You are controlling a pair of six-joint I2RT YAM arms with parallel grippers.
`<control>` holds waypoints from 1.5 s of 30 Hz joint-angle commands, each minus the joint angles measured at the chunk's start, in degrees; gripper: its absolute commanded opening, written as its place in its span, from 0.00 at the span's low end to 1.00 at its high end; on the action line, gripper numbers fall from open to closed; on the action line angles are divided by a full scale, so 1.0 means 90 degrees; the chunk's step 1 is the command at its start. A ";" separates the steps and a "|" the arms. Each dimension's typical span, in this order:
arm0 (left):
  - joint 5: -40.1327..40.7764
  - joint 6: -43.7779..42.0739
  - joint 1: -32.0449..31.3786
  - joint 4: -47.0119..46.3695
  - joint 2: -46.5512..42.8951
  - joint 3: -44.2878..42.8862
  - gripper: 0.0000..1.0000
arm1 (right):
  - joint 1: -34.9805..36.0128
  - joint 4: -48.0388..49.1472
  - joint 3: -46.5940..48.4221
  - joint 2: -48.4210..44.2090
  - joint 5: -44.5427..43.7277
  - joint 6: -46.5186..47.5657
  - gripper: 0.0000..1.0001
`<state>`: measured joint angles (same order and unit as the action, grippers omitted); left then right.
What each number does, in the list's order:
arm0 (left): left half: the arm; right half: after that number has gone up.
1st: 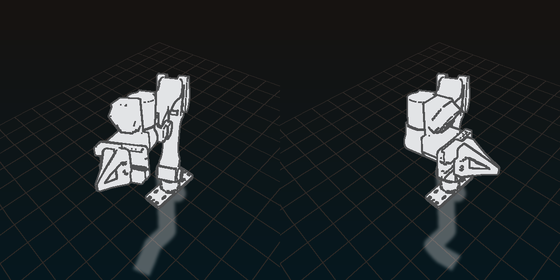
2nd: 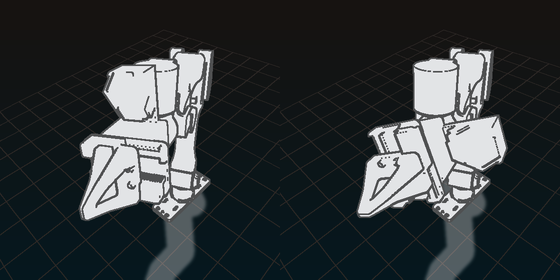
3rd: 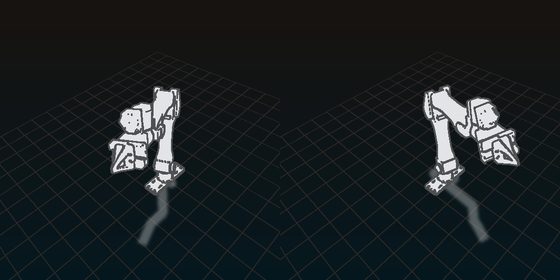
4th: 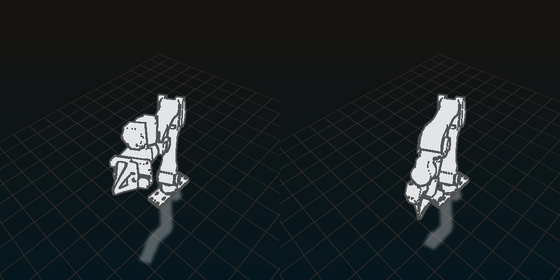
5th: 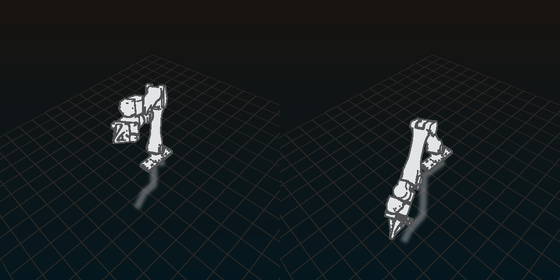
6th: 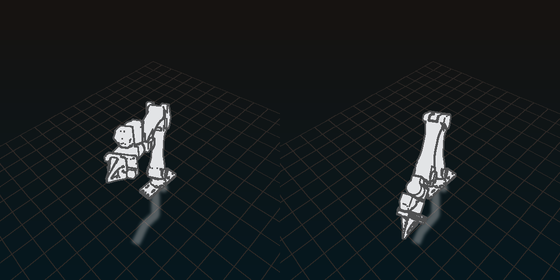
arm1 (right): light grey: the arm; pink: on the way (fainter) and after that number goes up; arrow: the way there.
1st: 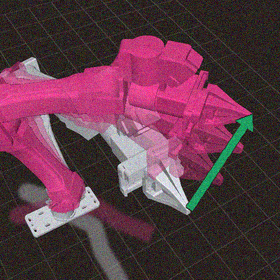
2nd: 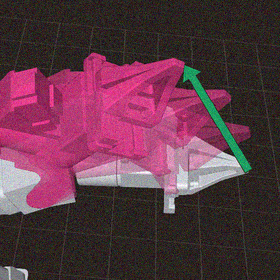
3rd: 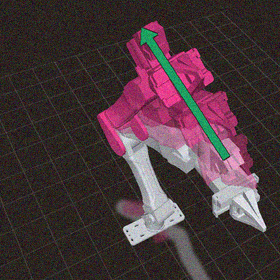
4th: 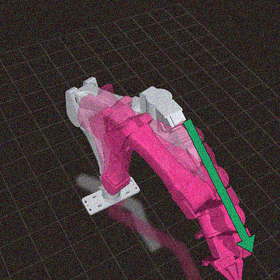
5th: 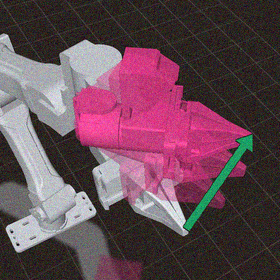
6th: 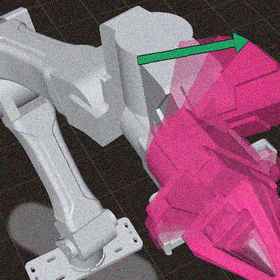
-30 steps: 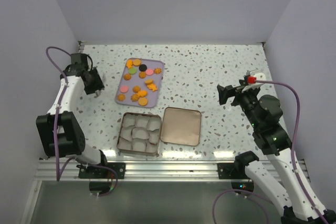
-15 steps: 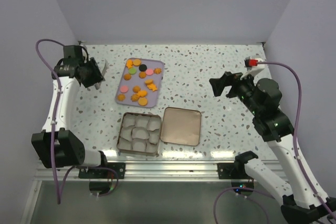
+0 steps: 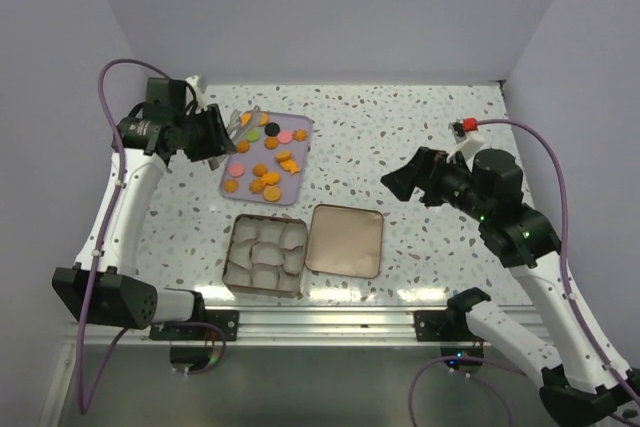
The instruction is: Pack the cookies
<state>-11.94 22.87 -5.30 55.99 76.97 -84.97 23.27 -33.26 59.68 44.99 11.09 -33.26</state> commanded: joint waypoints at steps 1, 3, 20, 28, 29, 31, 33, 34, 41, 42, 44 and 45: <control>-0.0206 -0.0178 -0.0017 0.0195 -0.0212 -0.0033 0.48 | 0.0022 -0.0911 0.0408 0.0215 0.0117 0.0072 0.99; -0.0381 -0.0285 -0.0026 0.0137 -0.0212 0.0046 0.48 | 0.0022 -0.1352 0.0604 0.0537 -0.0109 0.0014 0.99; -0.0538 -0.0696 -0.0319 -0.0478 -0.0758 0.1384 0.47 | 0.0032 -0.1930 0.0390 0.1104 0.0164 -0.0534 0.99; -0.0480 -0.0715 -0.0495 -0.0634 -0.0867 0.1853 0.47 | 0.0022 -0.2340 0.0225 0.1056 0.0037 -0.0192 0.99; -0.0460 -0.0706 -0.0505 -0.0712 -0.0838 0.1911 0.47 | 0.0022 -0.2379 0.0195 0.0978 0.0018 -0.0163 0.99; -0.0392 -0.0706 -0.0524 -0.0723 -0.0750 0.2019 0.47 | 0.0022 -0.2505 0.0127 0.0909 -0.0041 -0.0162 0.99; -0.0372 -0.0676 -0.0563 -0.0781 -0.0642 0.2087 0.46 | 0.0022 -0.2555 0.0088 0.0831 -0.0022 -0.0143 0.99; -0.0333 -0.0647 -0.0631 -0.0888 -0.0623 0.2107 0.46 | 0.0022 -0.2603 0.0078 0.0821 -0.0012 -0.0124 0.99; -0.0148 -0.0462 -0.1002 -0.1240 -0.0232 0.2068 0.47 | 0.0022 -0.2867 0.0302 0.0860 -0.0168 0.0150 0.99; -0.0051 -0.0413 -0.1109 -0.1269 -0.0174 0.2049 0.47 | 0.0022 -0.2887 0.0322 0.0870 -0.0187 0.0189 0.99; 0.0086 -0.0354 -0.1207 -0.1279 0.0012 0.2000 0.47 | 0.0022 -0.2955 0.0361 0.0880 -0.0226 0.0276 0.99; 0.0251 -0.0296 -0.1305 -0.1279 0.0061 0.1961 0.47 | 0.0022 -0.3004 0.0400 0.0889 -0.0275 0.0306 0.99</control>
<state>-12.56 18.74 -15.27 47.83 76.29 -65.78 23.35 -58.04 60.62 53.12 9.96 -32.82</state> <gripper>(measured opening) 0.471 0.986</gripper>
